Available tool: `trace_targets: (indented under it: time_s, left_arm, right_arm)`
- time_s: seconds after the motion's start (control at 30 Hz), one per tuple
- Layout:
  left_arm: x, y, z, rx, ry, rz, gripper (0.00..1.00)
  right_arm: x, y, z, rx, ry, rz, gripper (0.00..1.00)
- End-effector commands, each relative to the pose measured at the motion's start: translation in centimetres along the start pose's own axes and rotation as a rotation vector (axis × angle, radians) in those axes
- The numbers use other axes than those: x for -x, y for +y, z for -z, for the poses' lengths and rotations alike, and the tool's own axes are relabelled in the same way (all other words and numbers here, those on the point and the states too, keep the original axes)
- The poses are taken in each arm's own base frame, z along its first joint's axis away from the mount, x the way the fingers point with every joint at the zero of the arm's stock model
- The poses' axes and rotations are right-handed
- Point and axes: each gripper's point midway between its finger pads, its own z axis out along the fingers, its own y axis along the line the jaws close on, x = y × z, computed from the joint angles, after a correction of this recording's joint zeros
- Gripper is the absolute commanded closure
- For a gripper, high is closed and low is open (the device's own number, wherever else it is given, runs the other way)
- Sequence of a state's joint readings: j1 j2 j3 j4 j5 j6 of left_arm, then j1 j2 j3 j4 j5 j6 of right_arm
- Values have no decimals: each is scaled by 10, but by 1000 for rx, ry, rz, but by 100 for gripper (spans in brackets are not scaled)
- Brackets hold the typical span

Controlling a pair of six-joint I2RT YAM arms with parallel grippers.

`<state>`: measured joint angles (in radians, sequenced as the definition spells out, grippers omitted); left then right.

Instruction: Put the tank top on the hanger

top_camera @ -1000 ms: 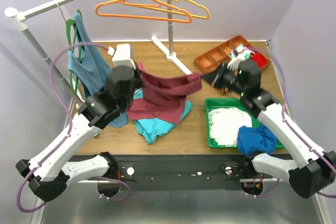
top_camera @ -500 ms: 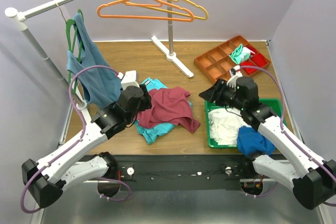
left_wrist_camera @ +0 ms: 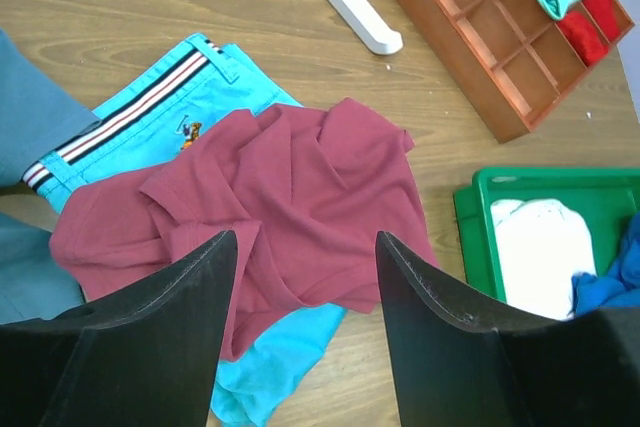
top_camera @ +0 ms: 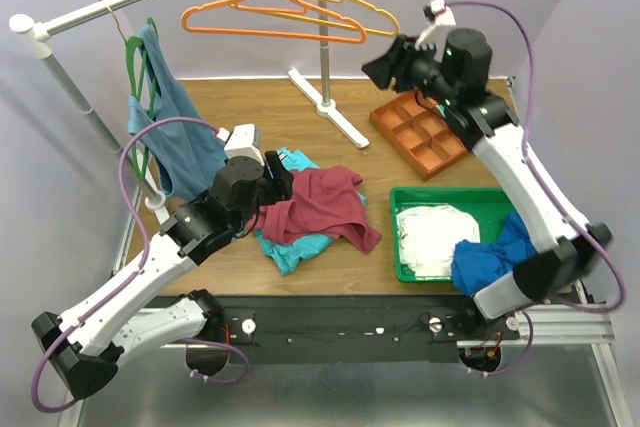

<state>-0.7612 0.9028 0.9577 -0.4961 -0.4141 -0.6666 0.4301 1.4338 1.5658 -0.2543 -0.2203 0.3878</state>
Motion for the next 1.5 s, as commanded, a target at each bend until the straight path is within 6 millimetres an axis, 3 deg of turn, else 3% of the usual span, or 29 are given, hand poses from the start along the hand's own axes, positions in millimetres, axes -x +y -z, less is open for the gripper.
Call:
trace_targets:
  time_s: [0.0,0.07,0.1,0.13,0.17,0.27,0.47,0.83,1.17,1.43,1.47]
  left_arm:
    - [5,-8,13,-58,10,-24,34]
    - [5,-8,16,-66,15,-30,34]
    - [4,-9,18,-80,23,-33,34]
    - [2,-10,20,-91,30,-34,34]
    - [2,-10,22,-99,31,-33,34]
    - [-2,-9,26,-116,38,-45,34]
    - [-4,-4,30,-119,33,-79,34]
    - [1,-3,35,-131,10,-107,33]
    - [0,3,34,-109,3,-127,32]
    - [-1,6,35,-103,-1,-126,32]
    - [-1,6,35,-104,0,-127,32]
  right_arm:
    - [8,-26,-61,-39,62,177,41]
    - [41,-25,-71,-20,4,218,40]
    - [42,-29,-80,-12,8,227,40]
    - [26,-37,-98,14,55,226,39]
    - [43,-33,-101,26,17,270,39]
    - [33,-46,-123,21,42,307,36]
    - [39,-49,-122,10,4,332,35]
    - [30,-64,-137,-21,4,356,30]
    - [37,-25,-142,212,-35,391,27]
    - [51,-32,-136,134,-56,398,23]
    - [45,-38,-137,119,-41,392,23]
